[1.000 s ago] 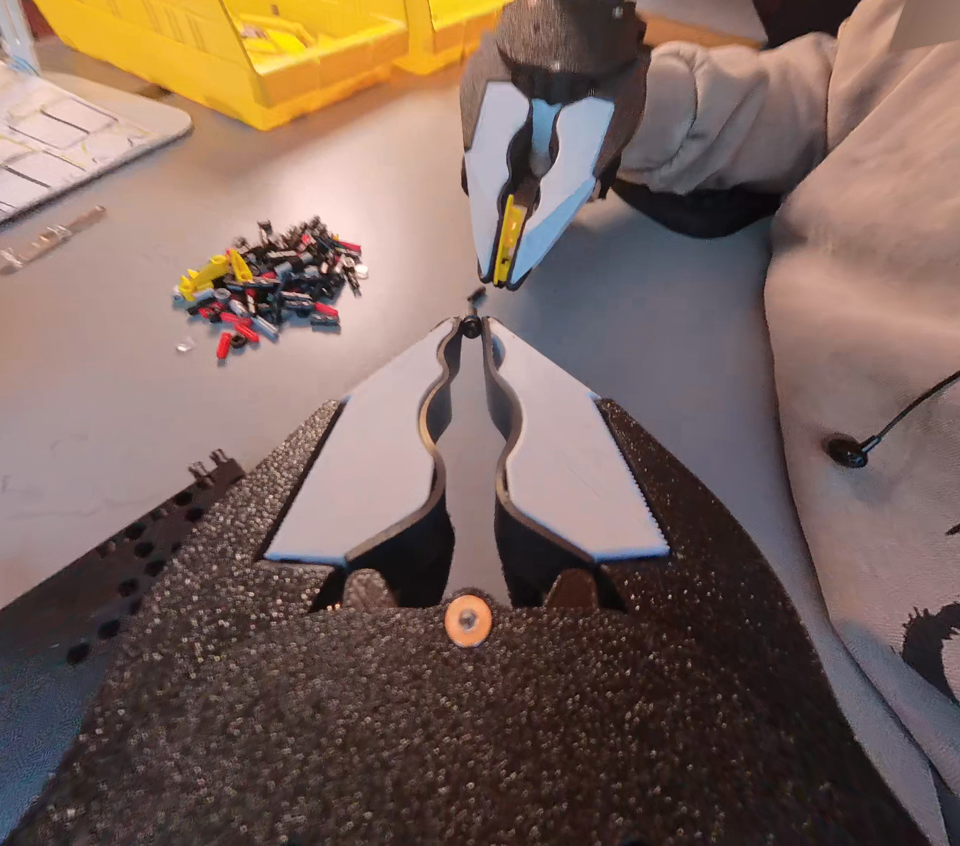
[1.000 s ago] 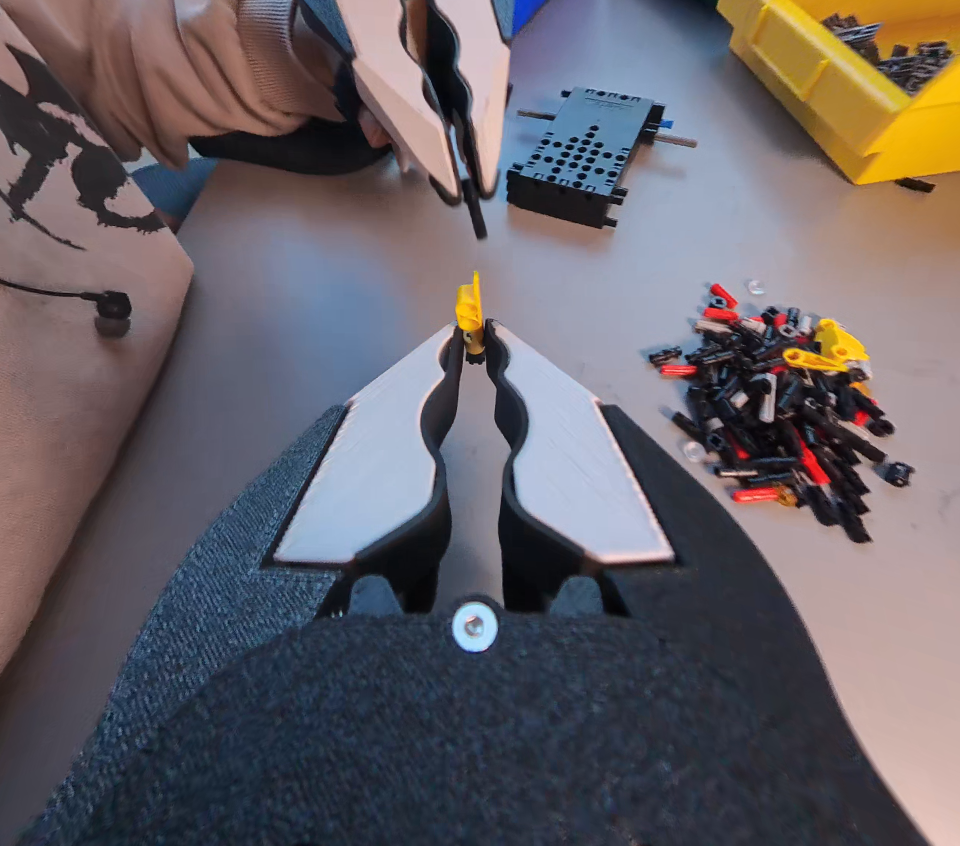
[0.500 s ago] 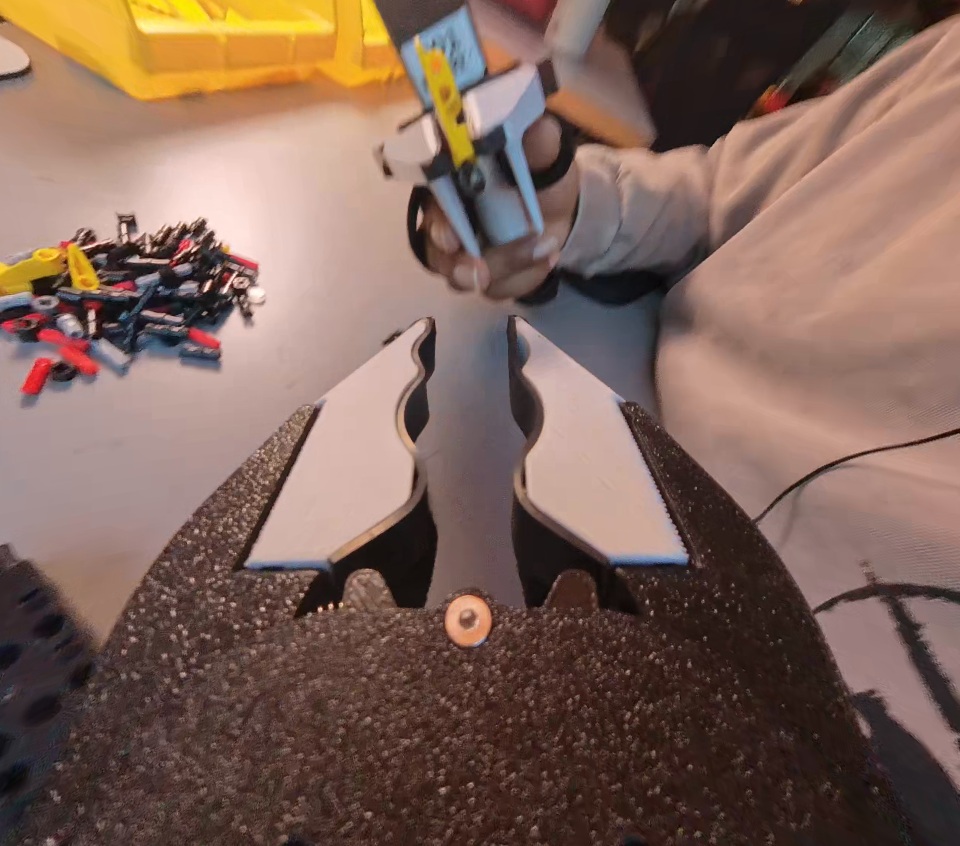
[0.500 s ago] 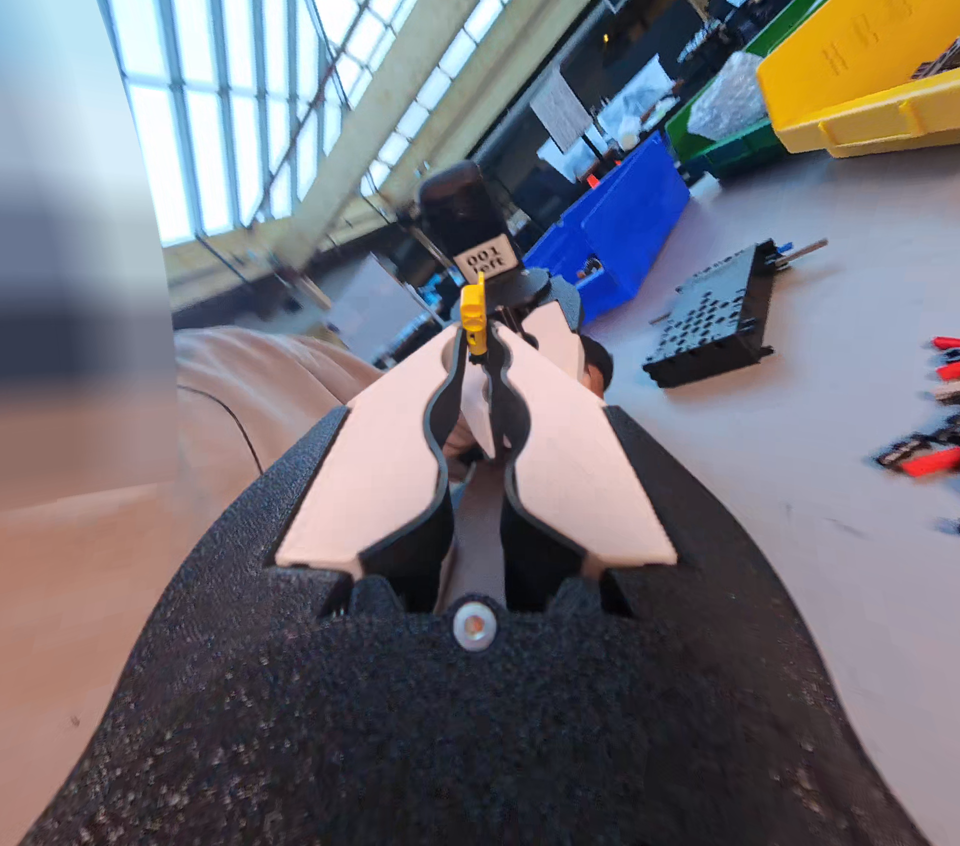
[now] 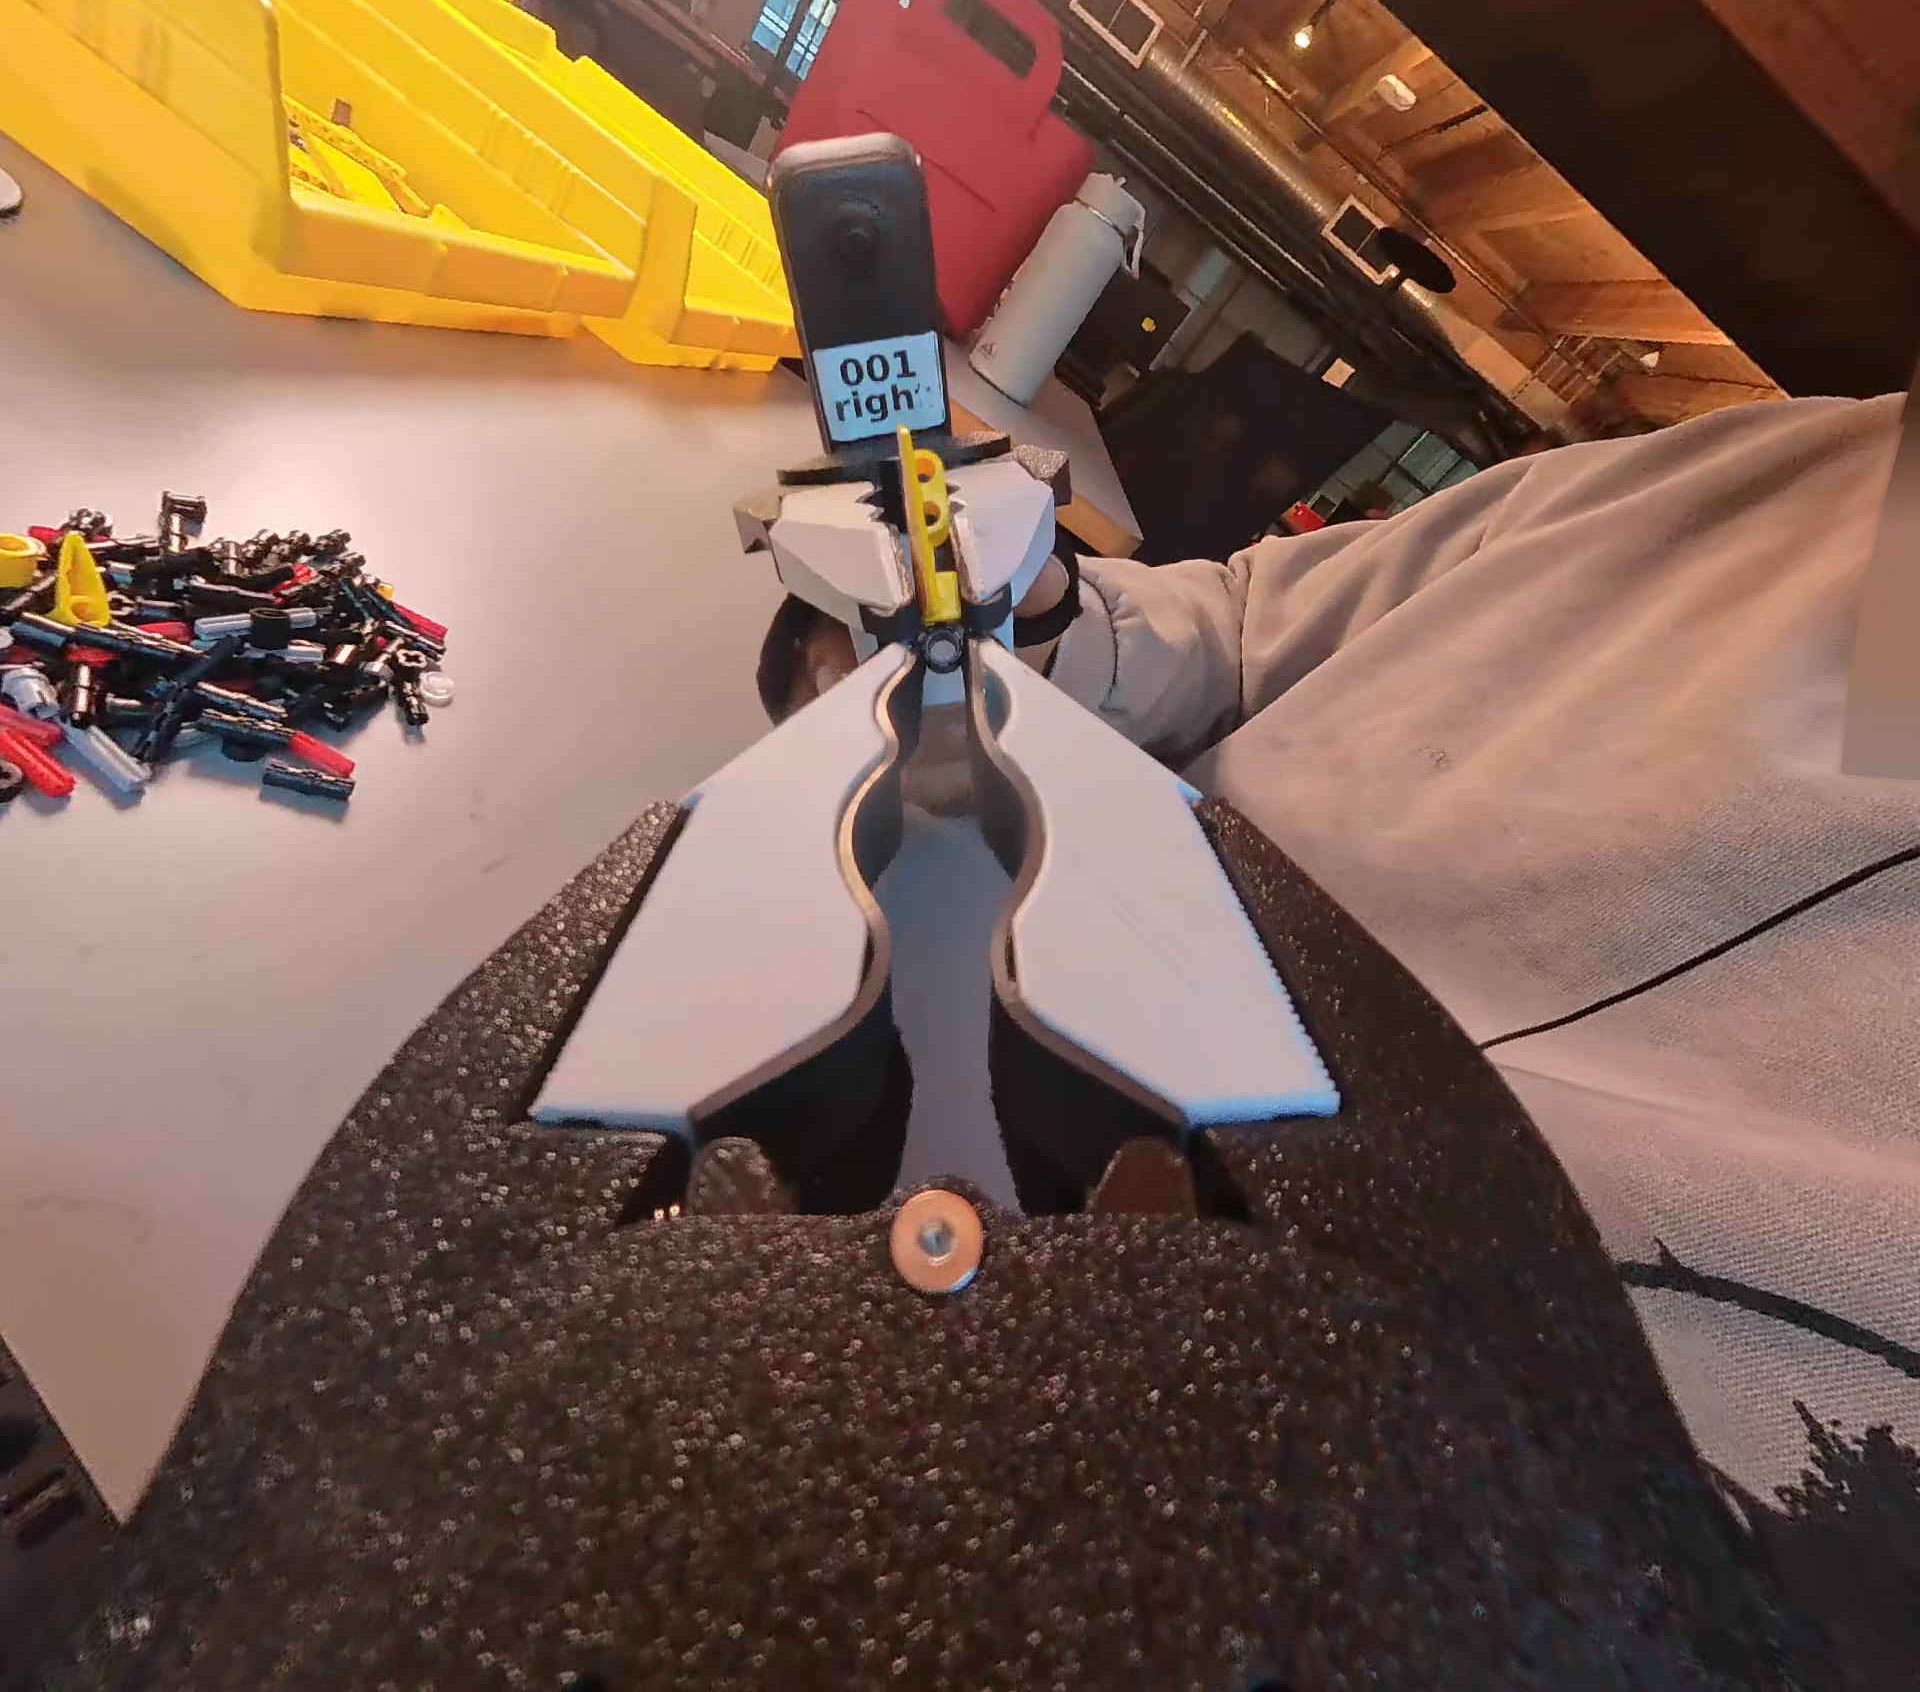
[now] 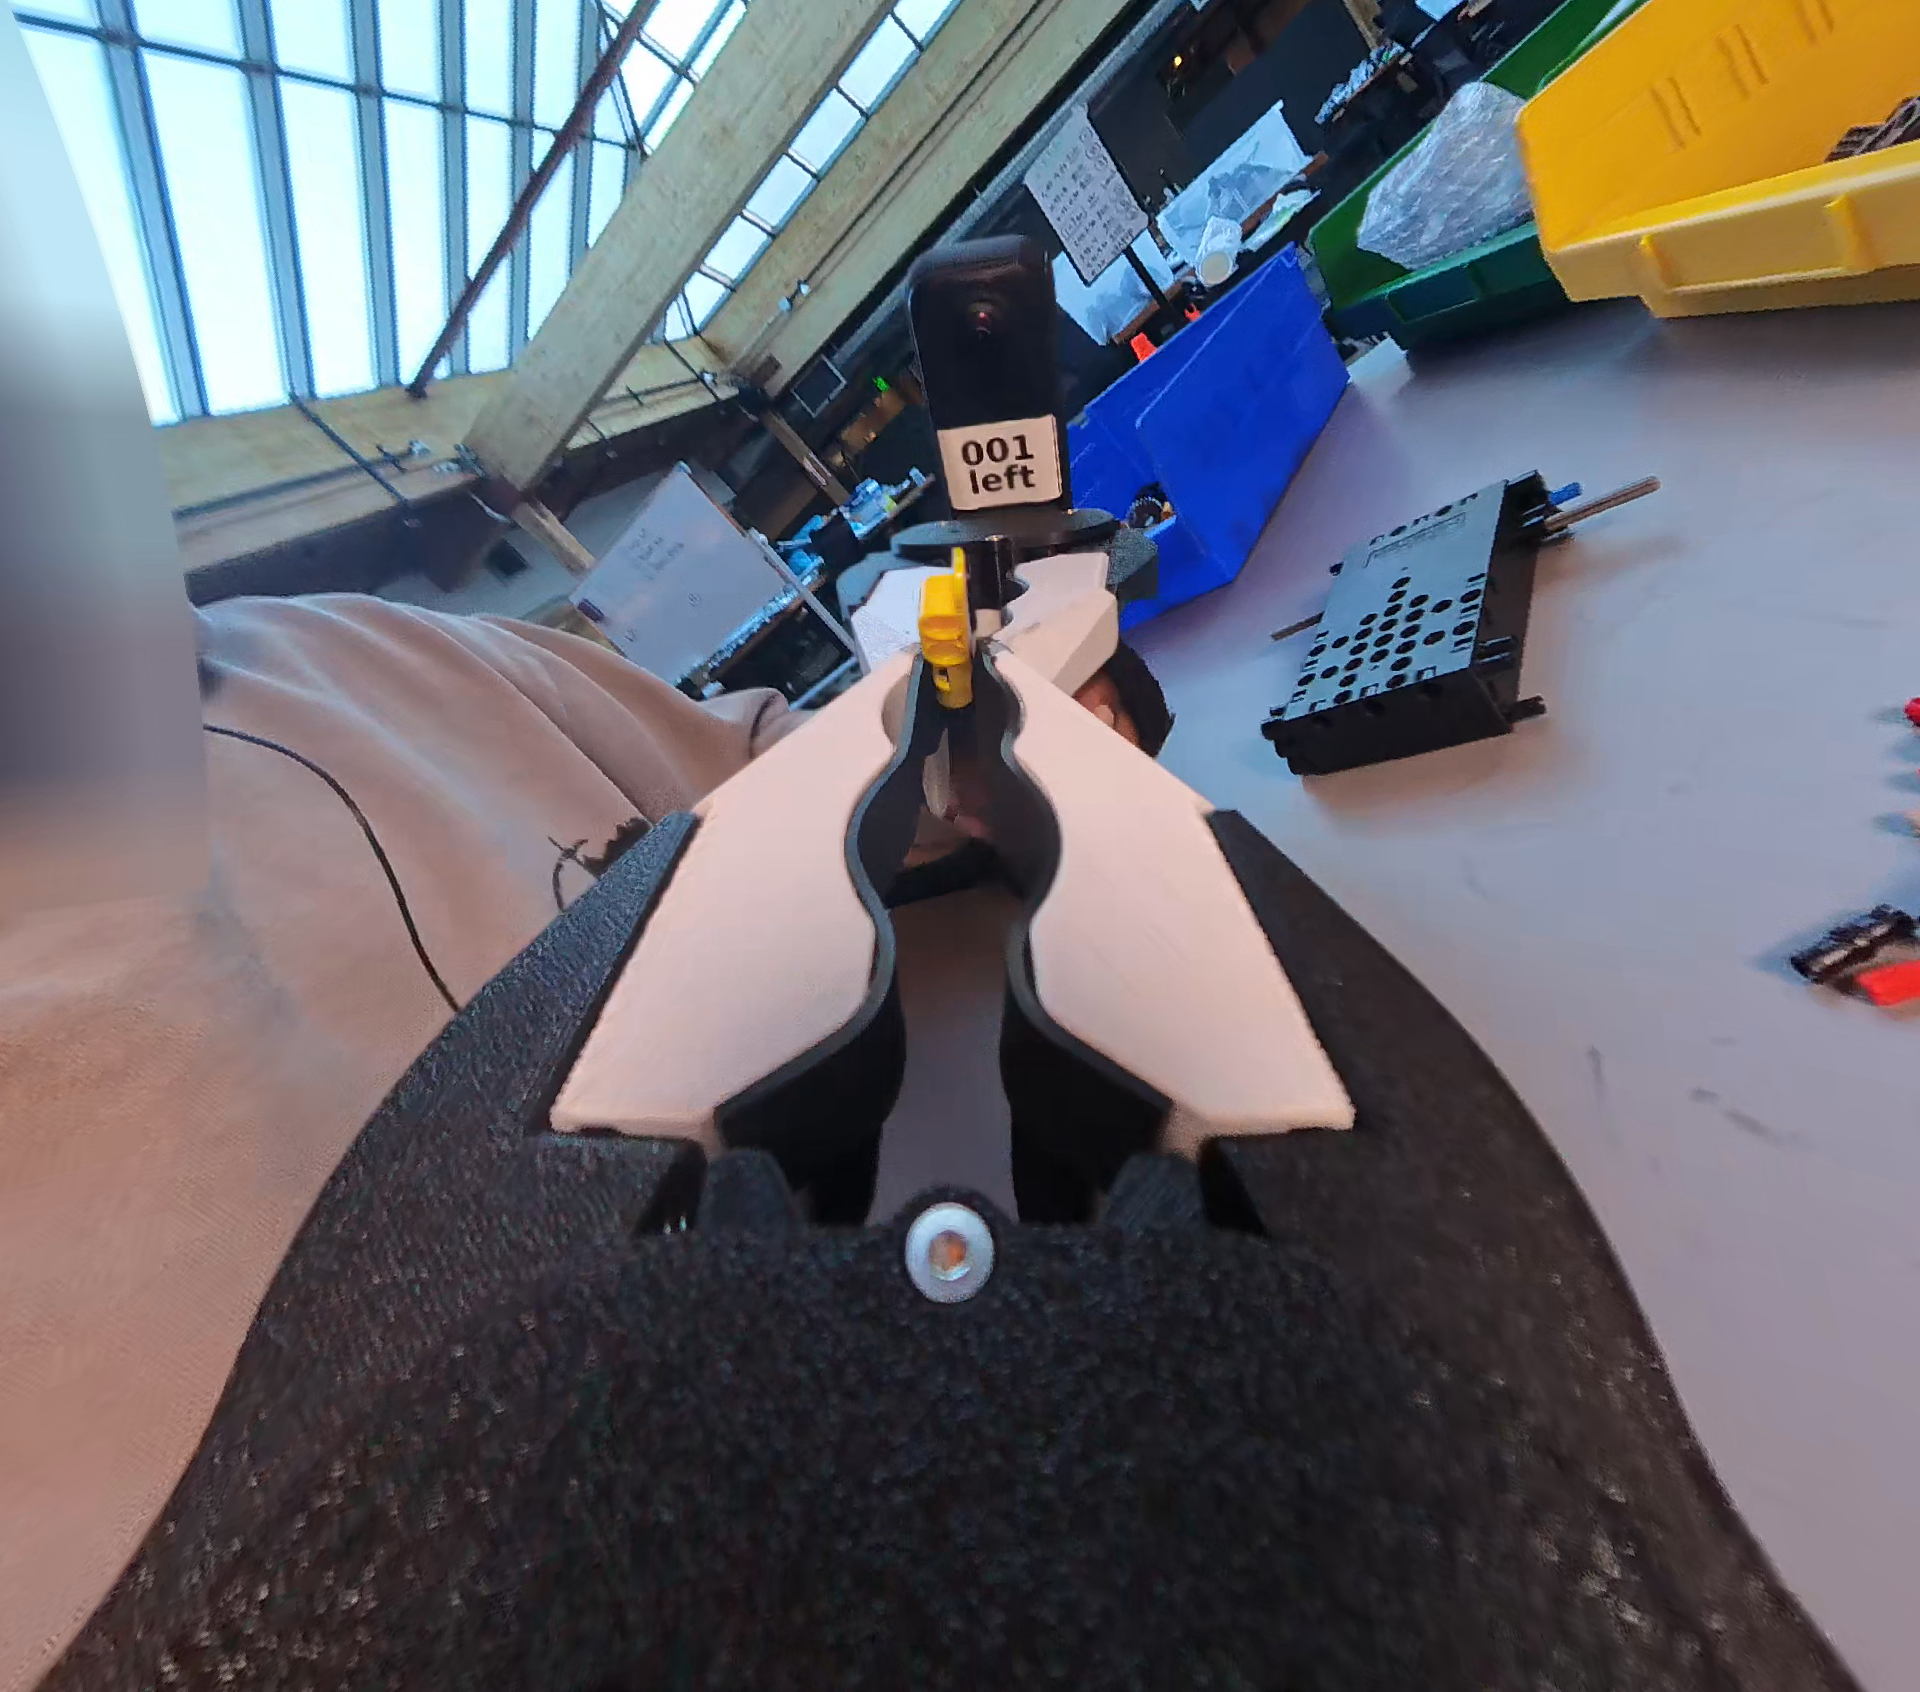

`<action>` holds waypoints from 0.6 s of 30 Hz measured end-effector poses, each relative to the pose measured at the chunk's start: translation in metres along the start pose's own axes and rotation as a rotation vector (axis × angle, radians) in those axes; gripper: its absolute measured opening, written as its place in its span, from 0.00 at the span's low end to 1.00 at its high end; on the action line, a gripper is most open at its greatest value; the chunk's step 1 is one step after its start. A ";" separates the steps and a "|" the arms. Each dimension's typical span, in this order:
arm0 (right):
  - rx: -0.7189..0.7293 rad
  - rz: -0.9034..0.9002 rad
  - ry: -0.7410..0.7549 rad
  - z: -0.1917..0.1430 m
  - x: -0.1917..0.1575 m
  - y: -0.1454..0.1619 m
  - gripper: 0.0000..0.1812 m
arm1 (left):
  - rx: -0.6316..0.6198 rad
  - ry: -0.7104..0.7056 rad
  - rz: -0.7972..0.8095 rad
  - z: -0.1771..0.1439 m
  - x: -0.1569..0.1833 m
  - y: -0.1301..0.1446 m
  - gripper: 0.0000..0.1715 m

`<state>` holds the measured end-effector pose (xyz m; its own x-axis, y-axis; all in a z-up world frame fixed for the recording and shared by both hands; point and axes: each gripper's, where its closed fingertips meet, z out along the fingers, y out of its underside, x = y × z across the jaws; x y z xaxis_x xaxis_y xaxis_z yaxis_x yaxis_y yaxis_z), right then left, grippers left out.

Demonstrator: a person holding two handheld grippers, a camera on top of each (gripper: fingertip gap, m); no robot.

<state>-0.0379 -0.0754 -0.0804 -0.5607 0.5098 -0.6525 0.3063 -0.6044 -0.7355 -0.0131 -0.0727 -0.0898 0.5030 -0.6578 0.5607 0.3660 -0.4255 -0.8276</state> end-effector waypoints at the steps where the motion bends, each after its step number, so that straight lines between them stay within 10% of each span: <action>1: -0.021 -0.025 0.008 0.000 0.000 0.002 0.04 | -0.014 0.000 0.009 0.000 0.001 0.003 0.03; 18: -0.053 -0.200 0.029 -0.008 -0.011 -0.006 0.03 | -0.019 -0.026 0.103 -0.002 0.009 -0.003 0.03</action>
<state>-0.0277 -0.0728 -0.0707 -0.5924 0.6345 -0.4965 0.2309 -0.4567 -0.8591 -0.0111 -0.0787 -0.0819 0.5573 -0.6828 0.4725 0.2960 -0.3683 -0.8813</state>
